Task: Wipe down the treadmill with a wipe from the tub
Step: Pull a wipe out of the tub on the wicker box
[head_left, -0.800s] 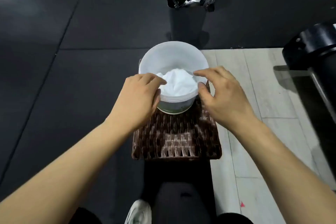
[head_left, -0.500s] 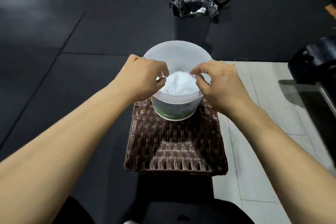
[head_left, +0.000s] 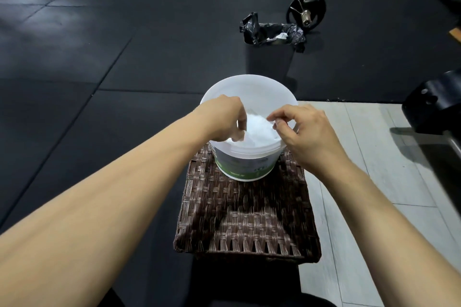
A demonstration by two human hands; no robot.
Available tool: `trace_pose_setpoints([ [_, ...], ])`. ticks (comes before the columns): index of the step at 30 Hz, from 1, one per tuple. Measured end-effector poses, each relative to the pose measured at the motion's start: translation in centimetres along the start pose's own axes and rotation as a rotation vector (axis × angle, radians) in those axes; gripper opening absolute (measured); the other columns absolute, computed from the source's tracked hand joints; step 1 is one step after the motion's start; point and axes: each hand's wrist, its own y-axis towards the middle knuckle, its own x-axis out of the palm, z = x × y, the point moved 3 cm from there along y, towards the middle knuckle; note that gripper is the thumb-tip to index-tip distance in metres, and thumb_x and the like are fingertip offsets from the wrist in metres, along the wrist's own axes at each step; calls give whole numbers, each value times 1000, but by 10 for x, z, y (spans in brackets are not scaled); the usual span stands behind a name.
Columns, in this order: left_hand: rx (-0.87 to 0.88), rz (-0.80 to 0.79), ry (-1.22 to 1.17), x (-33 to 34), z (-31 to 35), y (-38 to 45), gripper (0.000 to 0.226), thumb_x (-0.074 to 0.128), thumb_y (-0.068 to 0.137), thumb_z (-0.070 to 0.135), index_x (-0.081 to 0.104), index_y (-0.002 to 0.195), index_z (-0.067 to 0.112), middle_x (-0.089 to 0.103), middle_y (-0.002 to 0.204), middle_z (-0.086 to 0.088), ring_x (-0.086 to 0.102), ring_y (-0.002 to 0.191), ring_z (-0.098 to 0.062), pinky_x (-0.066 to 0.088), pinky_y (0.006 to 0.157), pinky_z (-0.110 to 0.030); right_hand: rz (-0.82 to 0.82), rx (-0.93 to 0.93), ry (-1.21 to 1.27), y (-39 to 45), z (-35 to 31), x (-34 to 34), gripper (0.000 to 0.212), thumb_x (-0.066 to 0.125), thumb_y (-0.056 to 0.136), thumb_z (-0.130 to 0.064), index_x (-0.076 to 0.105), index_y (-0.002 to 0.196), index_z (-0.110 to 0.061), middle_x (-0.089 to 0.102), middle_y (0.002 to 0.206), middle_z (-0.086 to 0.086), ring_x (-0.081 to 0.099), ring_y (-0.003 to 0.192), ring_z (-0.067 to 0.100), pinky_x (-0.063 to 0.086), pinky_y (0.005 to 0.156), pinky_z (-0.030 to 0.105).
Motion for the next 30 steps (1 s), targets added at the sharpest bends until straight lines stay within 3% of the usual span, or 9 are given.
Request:
trace_pose_setpoints([
  [3,15,188,-28,1,-6,-10,15,68,95,32,77,105,26,74,104,5,66,97,-19,56,84,-39,-13,4,-20,-1,-4,-4,19,55,97,-25,68,96,-38,66,90,-19,51,101,12,30,89,26],
  [6,80,348,-152,2,-12,-24,15,63,98,39,76,100,31,64,112,11,61,99,-16,52,84,-37,-47,1,-84,0,-12,-9,18,59,95,-23,72,99,-33,61,87,-21,52,101,16,37,90,29],
  [9,77,455,-384,-5,-14,-35,15,64,97,40,71,88,31,68,97,15,64,91,-6,53,85,-33,-43,-64,-109,2,-29,-17,12,63,94,-30,72,101,-30,63,89,-21,55,101,15,43,98,38],
  [12,92,553,-505,-17,-9,-46,12,67,96,33,73,87,26,73,84,16,67,82,4,52,78,-19,-98,-52,42,3,-51,-21,30,65,88,-56,70,105,-32,68,98,-19,56,103,3,42,95,29],
  [15,89,628,-568,-22,-14,-52,10,69,95,29,76,90,25,74,83,14,69,81,-1,54,77,-21,-72,-20,55,12,-56,-16,17,71,89,-42,71,98,-28,71,91,-14,64,92,3,52,88,32],
  [17,57,657,-606,-24,-20,-52,8,69,94,24,76,91,24,75,84,13,69,81,-2,55,80,-25,20,1,38,21,-55,-19,5,68,91,-26,72,92,-26,71,84,-12,66,85,8,55,83,38],
  [25,-16,695,-562,-27,-30,-53,29,60,91,5,70,97,31,66,88,17,63,82,1,56,84,-32,94,79,67,43,-58,-21,16,59,97,-24,74,99,-30,69,83,-13,66,83,12,56,76,33],
  [28,24,640,-424,-29,-27,-57,36,53,87,0,67,99,30,64,91,10,55,76,-5,53,76,-38,-114,89,71,49,-66,-16,23,59,93,-16,75,89,-32,68,78,-14,63,75,4,47,65,18],
  [30,33,514,-266,-28,-19,-56,42,49,89,0,69,102,35,60,97,10,55,89,-17,45,76,-35,-254,124,22,55,-66,-11,30,52,94,-16,78,90,-31,66,75,-12,59,72,6,44,63,22],
])
